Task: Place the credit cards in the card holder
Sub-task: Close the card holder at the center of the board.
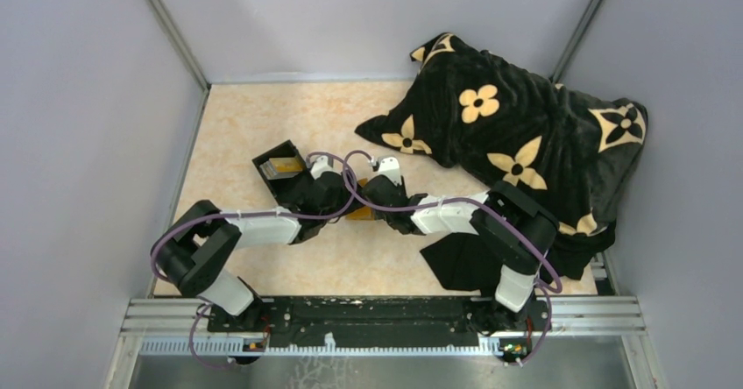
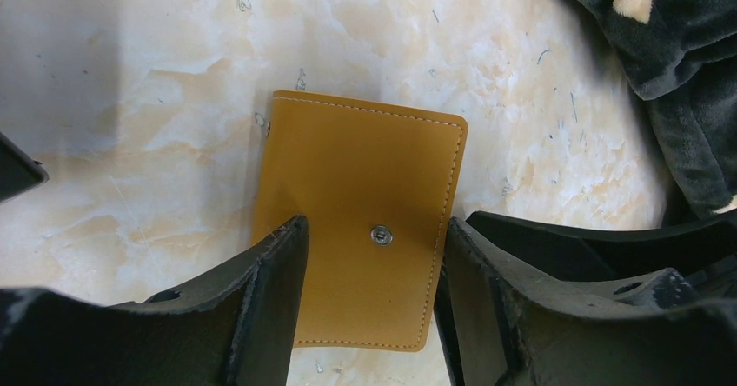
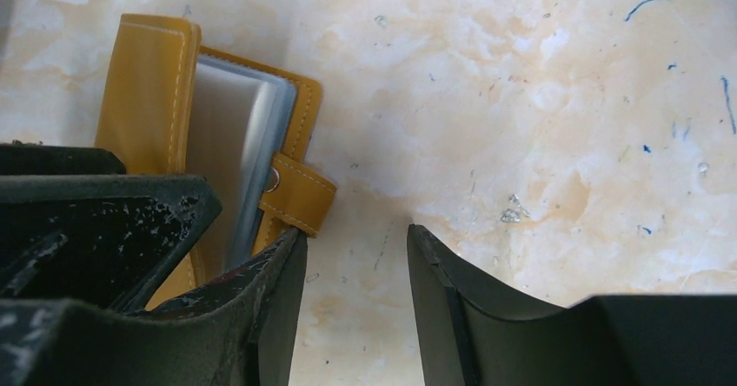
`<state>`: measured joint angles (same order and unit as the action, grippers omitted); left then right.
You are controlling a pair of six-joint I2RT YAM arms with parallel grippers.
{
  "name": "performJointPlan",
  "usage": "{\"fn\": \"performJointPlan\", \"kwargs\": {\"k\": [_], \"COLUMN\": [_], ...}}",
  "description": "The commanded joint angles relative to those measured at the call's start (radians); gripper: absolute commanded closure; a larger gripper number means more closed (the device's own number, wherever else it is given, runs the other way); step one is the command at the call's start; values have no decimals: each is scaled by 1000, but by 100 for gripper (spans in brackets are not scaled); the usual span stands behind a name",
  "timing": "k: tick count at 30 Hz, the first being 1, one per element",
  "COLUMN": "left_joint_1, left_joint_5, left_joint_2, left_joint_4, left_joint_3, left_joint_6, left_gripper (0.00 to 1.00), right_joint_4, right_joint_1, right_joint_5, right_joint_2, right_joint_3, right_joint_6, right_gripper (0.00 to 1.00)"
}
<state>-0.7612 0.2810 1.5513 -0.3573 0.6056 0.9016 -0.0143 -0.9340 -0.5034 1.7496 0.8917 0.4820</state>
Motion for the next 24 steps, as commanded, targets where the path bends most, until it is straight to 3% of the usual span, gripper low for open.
{"fn": "performJointPlan", "kwargs": {"k": [1,24], "left_joint_1": [-7,-10], "left_joint_5": [-3,7], "left_joint_2": [44,78], "left_joint_4": [89,107], "left_joint_3": [-39,-26], "left_joint_6": [3,-16], "left_gripper": [36,35], "right_joint_4": [-63,-73], "right_joint_1": [-10,68], "right_joint_5": [-94,-132], "right_joint_2": [-8,-30], "right_joint_3": [-6,-36], "right_joint_6": [-14,43], "right_gripper": [54,55]}}
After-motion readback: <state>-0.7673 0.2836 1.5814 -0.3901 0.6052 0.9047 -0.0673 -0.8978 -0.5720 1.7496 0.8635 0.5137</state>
